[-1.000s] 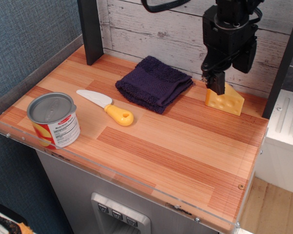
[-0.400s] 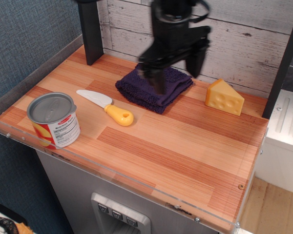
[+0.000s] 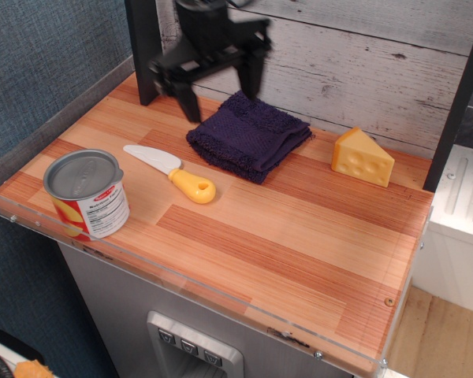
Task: Move the cheese to the right of the cloth.
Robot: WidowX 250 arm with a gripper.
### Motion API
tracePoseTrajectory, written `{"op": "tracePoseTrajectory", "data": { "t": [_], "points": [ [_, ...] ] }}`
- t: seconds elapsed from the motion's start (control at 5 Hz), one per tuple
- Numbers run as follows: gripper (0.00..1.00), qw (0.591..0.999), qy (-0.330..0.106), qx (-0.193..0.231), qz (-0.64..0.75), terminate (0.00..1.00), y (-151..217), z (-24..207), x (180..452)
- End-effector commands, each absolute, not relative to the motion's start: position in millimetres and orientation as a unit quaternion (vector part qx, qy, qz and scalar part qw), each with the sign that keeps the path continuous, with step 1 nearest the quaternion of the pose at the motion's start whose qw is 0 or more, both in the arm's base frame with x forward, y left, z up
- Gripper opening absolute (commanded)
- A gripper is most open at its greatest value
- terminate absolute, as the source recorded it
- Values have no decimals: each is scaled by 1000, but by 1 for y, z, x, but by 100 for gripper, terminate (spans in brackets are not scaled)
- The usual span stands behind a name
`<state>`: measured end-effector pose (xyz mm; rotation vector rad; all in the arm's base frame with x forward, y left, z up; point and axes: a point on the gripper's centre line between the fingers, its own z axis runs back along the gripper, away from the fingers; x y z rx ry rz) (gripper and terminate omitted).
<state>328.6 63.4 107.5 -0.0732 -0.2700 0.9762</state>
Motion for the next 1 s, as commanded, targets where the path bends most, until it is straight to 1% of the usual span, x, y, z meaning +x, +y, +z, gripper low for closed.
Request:
{"op": "tracePoseTrajectory", "data": {
  "t": [0.0, 0.2, 0.4, 0.6, 0.8],
  "points": [
    [100, 872, -149, -31, 465, 0, 123, 117, 344],
    [100, 887, -144, -37, 436, 0, 140, 114, 337],
    [100, 889, -131, -63, 434, 0, 150, 104, 327],
    [100, 889, -131, -63, 434, 0, 150, 104, 327],
    [100, 889, -131, -63, 434, 100, 150, 104, 327]
  ]
}}
